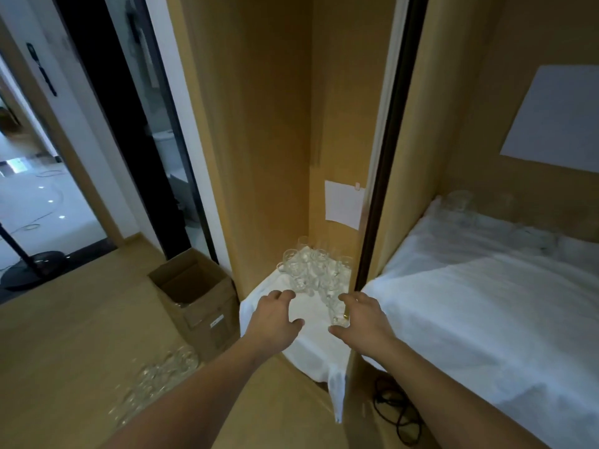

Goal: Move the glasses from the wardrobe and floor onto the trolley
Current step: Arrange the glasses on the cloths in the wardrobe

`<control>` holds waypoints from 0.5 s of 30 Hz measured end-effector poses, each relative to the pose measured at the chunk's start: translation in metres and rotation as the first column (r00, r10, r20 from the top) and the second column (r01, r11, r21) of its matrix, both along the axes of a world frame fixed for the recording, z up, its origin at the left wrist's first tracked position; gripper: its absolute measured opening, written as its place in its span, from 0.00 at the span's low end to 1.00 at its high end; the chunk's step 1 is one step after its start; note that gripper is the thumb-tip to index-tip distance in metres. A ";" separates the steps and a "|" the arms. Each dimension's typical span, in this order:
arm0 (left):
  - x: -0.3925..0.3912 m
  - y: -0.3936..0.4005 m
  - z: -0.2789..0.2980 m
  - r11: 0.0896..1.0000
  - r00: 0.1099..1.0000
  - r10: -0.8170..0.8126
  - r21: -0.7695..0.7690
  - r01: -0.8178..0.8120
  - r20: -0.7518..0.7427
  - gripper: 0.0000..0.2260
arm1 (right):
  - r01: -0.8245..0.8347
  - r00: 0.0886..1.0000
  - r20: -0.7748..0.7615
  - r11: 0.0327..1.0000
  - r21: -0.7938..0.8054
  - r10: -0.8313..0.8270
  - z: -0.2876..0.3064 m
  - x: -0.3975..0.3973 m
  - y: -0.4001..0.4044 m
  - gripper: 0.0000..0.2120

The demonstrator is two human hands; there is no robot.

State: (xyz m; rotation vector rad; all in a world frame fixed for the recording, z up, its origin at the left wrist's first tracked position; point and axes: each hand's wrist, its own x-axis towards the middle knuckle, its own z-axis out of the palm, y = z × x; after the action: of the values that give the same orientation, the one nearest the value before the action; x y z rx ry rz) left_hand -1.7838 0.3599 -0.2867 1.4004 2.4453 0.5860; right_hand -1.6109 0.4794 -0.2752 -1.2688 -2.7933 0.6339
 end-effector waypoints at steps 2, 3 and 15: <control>-0.019 -0.017 -0.004 1.000 1.000 0.009 -0.003 -0.009 0.007 0.27 | -0.007 1.000 0.008 1.000 -0.024 0.007 -0.006 -0.017 -0.020 0.37; -0.028 -0.024 -0.006 1.000 1.000 0.012 -0.006 -0.012 0.008 0.27 | -0.010 1.000 0.016 1.000 -0.028 0.010 -0.009 -0.026 -0.029 0.37; -0.097 -0.050 -0.039 0.997 0.989 0.060 -0.066 -0.051 0.139 0.26 | -0.008 0.994 0.106 0.994 -0.113 0.020 -0.044 -0.099 -0.063 0.35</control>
State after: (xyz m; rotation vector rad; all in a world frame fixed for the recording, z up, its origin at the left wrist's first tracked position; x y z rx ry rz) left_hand -1.8806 0.3100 -0.3256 1.2274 2.3760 0.5948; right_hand -1.7104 0.4165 -0.3190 -1.3413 -2.8926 0.7558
